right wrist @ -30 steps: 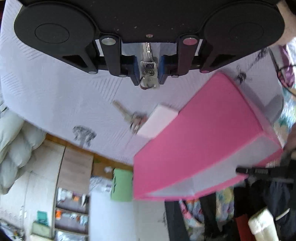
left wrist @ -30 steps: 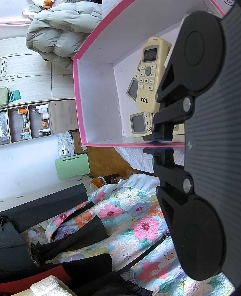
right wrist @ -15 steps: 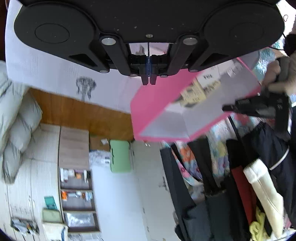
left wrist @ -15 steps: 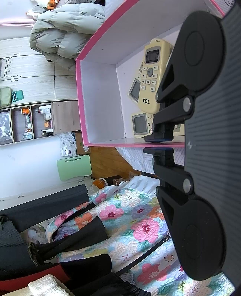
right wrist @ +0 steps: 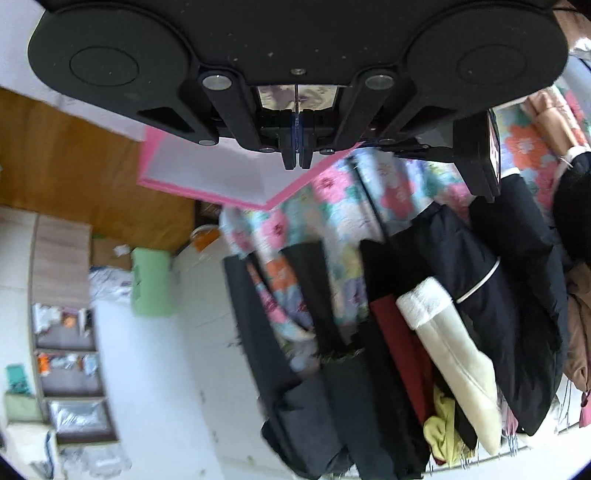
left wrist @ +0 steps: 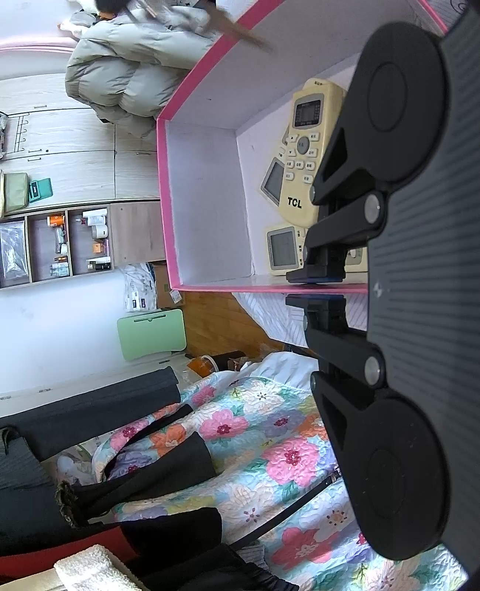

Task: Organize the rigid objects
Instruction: 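Drop the keys into the pink box by opening the right gripper, then grasp the second set of keys with the right gripper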

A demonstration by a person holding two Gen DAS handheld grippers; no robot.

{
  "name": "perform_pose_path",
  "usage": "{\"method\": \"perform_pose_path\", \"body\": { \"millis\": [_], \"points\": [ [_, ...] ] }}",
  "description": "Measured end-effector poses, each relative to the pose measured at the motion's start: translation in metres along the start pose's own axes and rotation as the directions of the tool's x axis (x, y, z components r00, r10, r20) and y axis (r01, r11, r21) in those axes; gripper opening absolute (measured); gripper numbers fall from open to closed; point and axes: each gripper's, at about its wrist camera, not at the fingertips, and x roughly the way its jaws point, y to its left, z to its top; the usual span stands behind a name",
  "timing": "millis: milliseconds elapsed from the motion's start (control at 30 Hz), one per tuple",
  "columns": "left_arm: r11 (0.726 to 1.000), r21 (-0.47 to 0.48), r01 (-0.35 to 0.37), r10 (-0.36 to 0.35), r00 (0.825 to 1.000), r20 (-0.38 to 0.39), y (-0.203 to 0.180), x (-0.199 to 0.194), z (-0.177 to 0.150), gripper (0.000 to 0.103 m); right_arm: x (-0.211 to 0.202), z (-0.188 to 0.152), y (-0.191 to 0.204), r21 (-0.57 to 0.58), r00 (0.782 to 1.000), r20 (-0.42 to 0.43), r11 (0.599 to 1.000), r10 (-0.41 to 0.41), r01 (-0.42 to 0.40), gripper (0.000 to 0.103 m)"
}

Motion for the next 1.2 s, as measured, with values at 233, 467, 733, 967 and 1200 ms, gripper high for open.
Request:
{"method": "perform_pose_path", "body": {
  "millis": [233,467,733,967,1200],
  "points": [
    [1.0,0.007,0.004,-0.004,1.0,0.007,-0.001,0.0,0.0,0.005,0.077,-0.011,-0.01,0.085,0.986,-0.16,0.996,0.036,-0.023,0.003],
    [1.0,0.005,0.012,-0.012,1.0,0.012,-0.001,-0.001,0.0,0.005,0.113,-0.028,-0.036,0.162,0.975,-0.209,0.981,-0.073,0.108,0.01],
    [1.0,0.022,0.009,-0.009,1.0,0.007,-0.004,0.001,0.001,0.005,0.058,-0.028,-0.059,0.219,0.981,-0.116,0.959,-0.157,0.18,0.022],
    [0.999,0.035,-0.005,0.005,1.0,-0.004,-0.007,0.002,0.003,0.005,0.011,-0.038,-0.092,0.216,0.944,-0.143,0.921,-0.298,0.323,0.027],
    [0.999,0.034,-0.002,0.002,1.0,-0.006,-0.006,0.001,0.003,0.005,-0.005,-0.068,-0.107,0.159,0.927,-0.218,0.927,-0.304,0.341,0.032]
  ]
}}
